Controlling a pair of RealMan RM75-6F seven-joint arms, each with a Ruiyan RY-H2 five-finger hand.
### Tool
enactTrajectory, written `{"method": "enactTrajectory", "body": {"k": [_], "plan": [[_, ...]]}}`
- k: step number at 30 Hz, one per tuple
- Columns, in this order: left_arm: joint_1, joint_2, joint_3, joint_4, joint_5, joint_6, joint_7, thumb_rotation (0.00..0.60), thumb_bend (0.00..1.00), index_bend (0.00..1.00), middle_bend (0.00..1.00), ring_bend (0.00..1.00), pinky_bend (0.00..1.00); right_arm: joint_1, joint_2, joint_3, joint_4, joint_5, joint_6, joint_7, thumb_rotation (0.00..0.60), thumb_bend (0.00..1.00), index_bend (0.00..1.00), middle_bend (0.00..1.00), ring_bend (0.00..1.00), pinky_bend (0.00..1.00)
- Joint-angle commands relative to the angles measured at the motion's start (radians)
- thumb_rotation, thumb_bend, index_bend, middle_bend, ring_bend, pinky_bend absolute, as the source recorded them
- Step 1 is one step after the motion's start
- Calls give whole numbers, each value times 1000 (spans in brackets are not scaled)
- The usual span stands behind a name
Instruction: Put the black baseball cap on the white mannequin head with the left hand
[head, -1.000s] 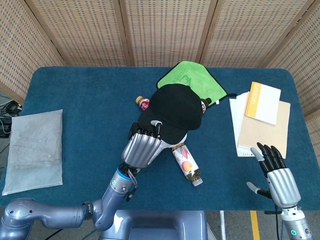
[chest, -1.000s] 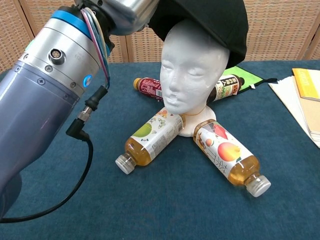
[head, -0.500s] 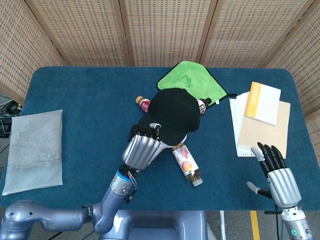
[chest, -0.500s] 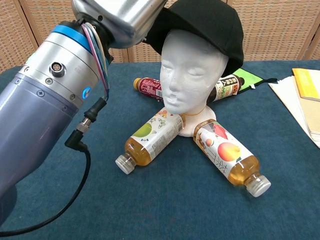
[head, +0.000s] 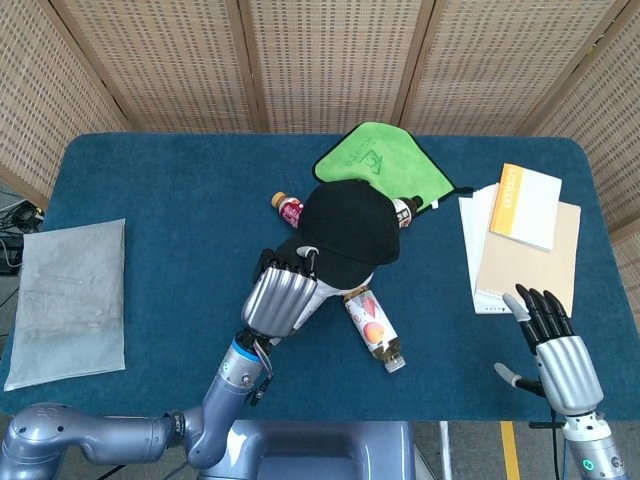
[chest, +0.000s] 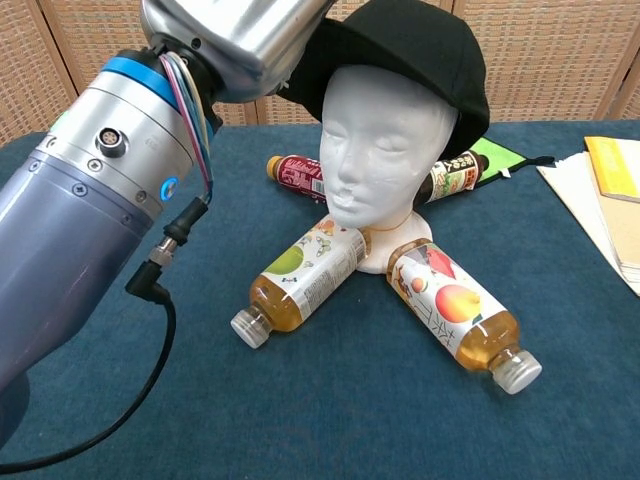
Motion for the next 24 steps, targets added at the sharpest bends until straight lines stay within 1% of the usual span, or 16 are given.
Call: {"method": "enactTrajectory", "body": {"k": [1, 8, 13, 24], "plan": [[-3, 17, 5, 2, 13, -11, 11, 600, 989, 753, 971, 974, 882, 0, 0, 0, 0, 0, 0, 0, 600, 49, 0, 0, 0, 0], [-10, 61, 3, -18, 21, -48, 52, 600, 982, 782, 971, 974, 882, 0, -2, 0, 0, -1, 1, -3, 600, 49, 0, 0, 0, 0], [-18, 87, 3, -24, 34, -69, 65, 600, 951, 785, 971, 974, 881, 0, -3, 0, 0, -1, 0, -4, 600, 49, 0, 0, 0, 0], [-36, 130, 0, -29, 59, -107, 61, 600, 920, 788, 971, 974, 876, 0, -3, 0, 1, -1, -1, -5, 600, 49, 0, 0, 0, 0]]}}
